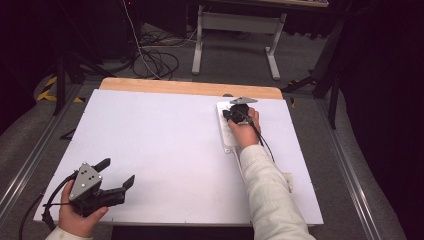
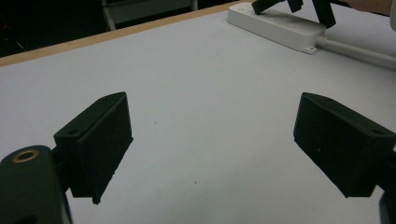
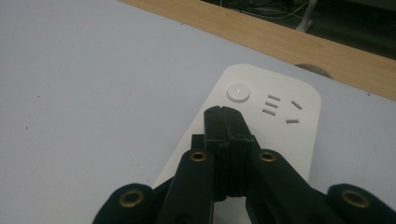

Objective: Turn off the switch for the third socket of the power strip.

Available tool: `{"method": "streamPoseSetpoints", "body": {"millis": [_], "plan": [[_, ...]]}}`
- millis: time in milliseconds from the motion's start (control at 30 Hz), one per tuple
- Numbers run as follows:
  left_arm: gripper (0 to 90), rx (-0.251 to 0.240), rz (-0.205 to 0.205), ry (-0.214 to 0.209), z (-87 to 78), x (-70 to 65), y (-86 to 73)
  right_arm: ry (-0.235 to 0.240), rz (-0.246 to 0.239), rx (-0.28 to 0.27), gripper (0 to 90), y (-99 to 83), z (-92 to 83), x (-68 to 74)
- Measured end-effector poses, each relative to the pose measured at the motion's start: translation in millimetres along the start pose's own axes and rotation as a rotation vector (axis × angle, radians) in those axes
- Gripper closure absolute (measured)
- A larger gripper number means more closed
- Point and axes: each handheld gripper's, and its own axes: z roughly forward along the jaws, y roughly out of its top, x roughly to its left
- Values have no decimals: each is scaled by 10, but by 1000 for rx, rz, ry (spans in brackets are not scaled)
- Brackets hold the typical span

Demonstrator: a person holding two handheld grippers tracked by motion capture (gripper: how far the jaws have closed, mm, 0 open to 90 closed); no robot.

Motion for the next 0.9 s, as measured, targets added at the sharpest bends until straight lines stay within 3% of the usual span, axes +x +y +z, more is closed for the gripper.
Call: {"method": "streamPoseSetpoints", "body": {"millis": [167, 467, 900], "plan": [[120, 0, -4, -1, 6, 0, -2, 14, 19, -5, 900, -8, -1, -12], [120, 1, -2, 0, 6, -1, 0, -15, -22, -4, 900, -12, -4, 30], [120, 2, 1, 2, 6, -1, 2, -16, -23, -1, 900, -14, -5, 33]]}}
